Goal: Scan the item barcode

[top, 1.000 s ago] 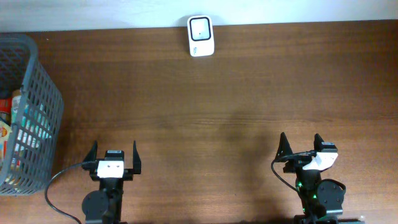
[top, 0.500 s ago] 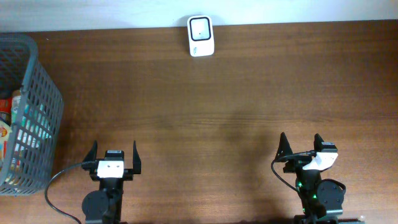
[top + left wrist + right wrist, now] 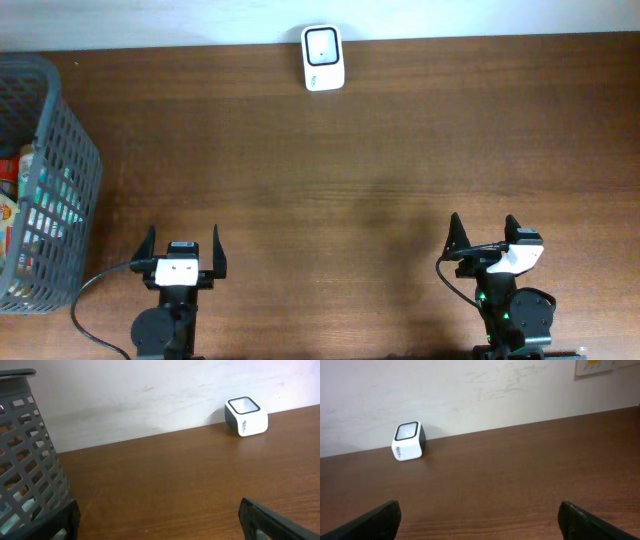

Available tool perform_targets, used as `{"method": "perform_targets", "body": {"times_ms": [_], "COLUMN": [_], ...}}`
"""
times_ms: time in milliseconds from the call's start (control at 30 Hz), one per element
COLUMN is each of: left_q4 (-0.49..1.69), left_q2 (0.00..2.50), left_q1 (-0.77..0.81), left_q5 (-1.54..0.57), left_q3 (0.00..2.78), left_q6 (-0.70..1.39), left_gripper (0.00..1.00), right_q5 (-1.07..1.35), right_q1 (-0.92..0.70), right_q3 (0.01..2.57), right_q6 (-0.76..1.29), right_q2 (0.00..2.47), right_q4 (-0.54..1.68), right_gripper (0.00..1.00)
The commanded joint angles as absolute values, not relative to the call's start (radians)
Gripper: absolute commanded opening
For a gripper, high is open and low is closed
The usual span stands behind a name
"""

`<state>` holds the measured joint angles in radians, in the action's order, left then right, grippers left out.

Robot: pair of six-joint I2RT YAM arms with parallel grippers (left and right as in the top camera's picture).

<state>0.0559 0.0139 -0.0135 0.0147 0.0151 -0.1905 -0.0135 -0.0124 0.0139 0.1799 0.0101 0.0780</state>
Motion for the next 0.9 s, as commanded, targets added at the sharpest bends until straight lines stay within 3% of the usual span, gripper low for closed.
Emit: {"method": "perform_targets", "body": {"times_ms": [0,400,633,867], "left_q4": [0.050,0.107,0.273,0.577], "left_q2": [0.006,0.113,0.434,0.752], "left_q1": [-0.014,-0.014,-0.014,-0.014], "left_q5": [-0.002,-0.067,-0.100,-0.143], "left_q3": [0.054,0.251,0.650,1.133], "left_q6": [-0.188,-0.184,-0.184,-0.185], "left_gripper": [0.99,0.99,0.99,0.99], "right_q5": [-0.012,-0.012,-0.012,-0.012], "right_q1": [-0.020,-0.020,-0.020,-0.020], "right_q3": [0.006,0.006,0.006,0.006], "right_q6": [0.176,0.176,0.176,0.176], "right_q2": [0.004,0.004,0.004,0.004], "right_q4": [0.080,0.080,0.080,0.080], "right_gripper": [0.99,0.99,0.99,0.99]}}
